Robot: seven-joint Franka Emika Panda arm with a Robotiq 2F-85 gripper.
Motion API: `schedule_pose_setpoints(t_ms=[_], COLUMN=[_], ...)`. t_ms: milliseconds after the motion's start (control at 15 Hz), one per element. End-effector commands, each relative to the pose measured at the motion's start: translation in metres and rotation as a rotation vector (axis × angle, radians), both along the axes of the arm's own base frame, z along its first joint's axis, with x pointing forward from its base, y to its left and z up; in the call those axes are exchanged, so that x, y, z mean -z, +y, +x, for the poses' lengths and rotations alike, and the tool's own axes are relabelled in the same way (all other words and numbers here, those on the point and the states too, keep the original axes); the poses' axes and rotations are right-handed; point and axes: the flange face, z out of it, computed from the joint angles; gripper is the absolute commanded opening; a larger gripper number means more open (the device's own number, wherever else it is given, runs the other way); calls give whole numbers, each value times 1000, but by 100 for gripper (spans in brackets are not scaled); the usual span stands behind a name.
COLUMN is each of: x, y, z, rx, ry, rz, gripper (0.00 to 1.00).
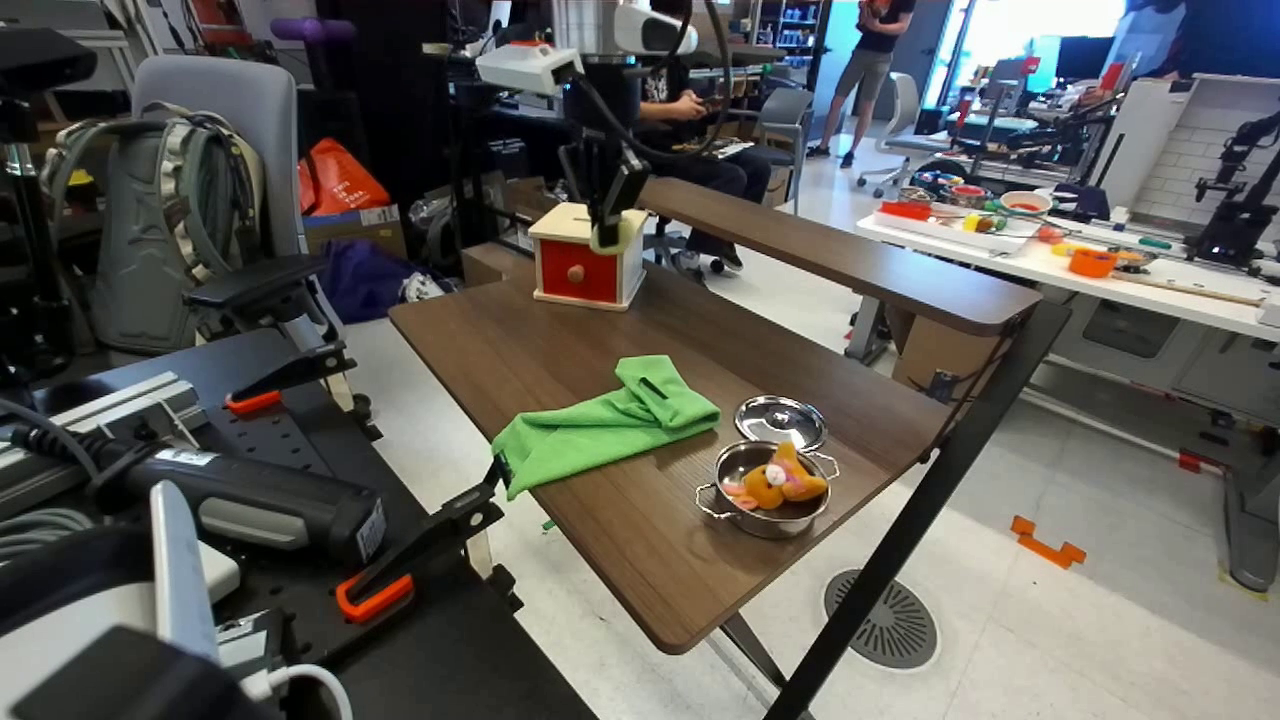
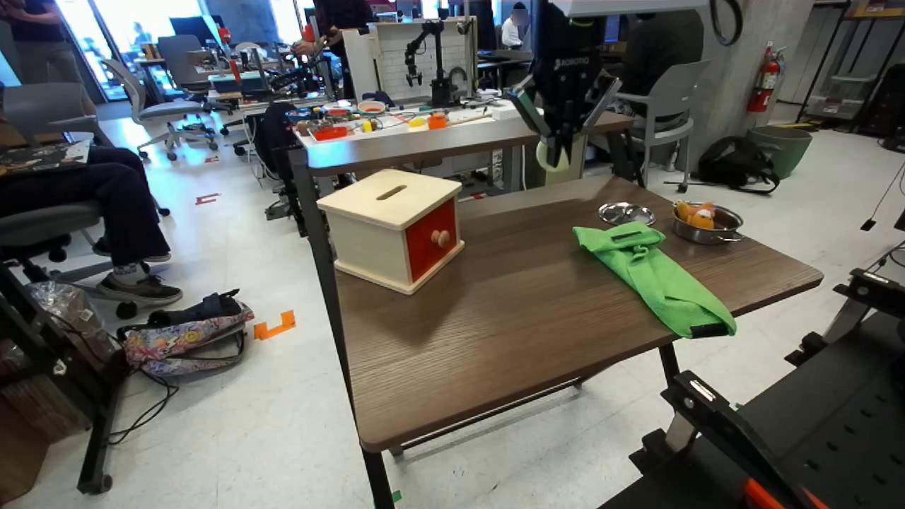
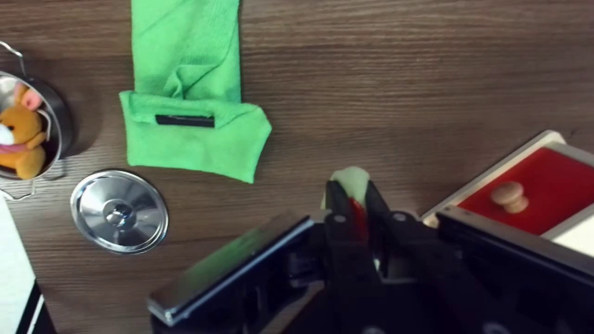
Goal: Move the white fluffy object to the top right
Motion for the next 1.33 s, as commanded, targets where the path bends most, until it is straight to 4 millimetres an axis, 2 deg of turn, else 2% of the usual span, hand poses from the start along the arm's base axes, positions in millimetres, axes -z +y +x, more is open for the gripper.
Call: schedule_pose_setpoints(t_ms=[0,200,400,800,1067,1133,1200,1267], x=[-1,13,36,103,124,125,127,127], y=[-41,-75,-95,-109,-113,-113,-115,-116], z=[24,44,63,76,83,85,86,88], rx=[55,128,186,215,226,238,244,251], ry=[-25,-44,-40,11,19,21,22,22], rz=[34,50,50,16,6,1,-1,-2], gripper=[3,3,3,3,3,36,36,44])
